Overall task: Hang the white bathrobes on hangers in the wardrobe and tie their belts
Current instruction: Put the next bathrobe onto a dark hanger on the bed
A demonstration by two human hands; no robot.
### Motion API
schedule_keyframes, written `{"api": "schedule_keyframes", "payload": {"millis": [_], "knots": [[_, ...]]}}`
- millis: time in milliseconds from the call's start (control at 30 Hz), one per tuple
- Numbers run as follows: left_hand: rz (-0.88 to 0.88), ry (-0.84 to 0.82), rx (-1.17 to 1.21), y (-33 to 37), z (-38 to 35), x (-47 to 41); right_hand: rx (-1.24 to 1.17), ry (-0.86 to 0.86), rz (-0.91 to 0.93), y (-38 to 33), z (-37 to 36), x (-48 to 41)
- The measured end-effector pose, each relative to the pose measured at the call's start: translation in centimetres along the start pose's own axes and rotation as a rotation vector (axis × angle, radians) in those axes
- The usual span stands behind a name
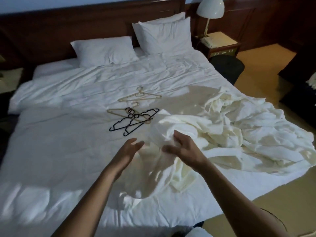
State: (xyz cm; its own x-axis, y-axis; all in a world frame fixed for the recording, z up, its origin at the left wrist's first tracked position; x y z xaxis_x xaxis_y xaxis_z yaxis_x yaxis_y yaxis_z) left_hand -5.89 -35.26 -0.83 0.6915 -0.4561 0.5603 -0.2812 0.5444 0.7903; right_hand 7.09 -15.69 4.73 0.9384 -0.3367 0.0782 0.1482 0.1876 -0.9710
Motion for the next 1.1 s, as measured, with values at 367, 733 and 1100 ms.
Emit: {"api": "schedule_keyframes", "payload": {"millis": [367,733,1100], "knots": [[0.034,0.052,0.226,-0.7,-1.3,-0.8,0.333,-0.409,-0.169,4.1,-4.9,3.6],[-0.38,-0.208,0.184,2.7,2.7,6.6,0.956,-0.132,-0.14,10.2,-0.3,-1.2],[-0.264,0.271,0.425,-1.3,10.9,3.4,0.418,0.311,-0.04,2.0,5.6,-4.7]]}}
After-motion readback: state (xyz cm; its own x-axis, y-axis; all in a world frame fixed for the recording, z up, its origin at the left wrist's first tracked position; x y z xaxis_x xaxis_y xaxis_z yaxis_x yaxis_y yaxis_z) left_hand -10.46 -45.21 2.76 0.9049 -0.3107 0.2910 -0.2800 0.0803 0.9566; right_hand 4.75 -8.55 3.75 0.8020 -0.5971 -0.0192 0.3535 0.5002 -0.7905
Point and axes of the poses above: each hand's wrist, its own x-axis away from the middle knuckle, its own z-axis out of the back of the hand, y = z × x, the point moved 5 cm from there along -x, towards the middle knuckle, and after that the axes turned 2 degrees about z, right-handed, at the moved point
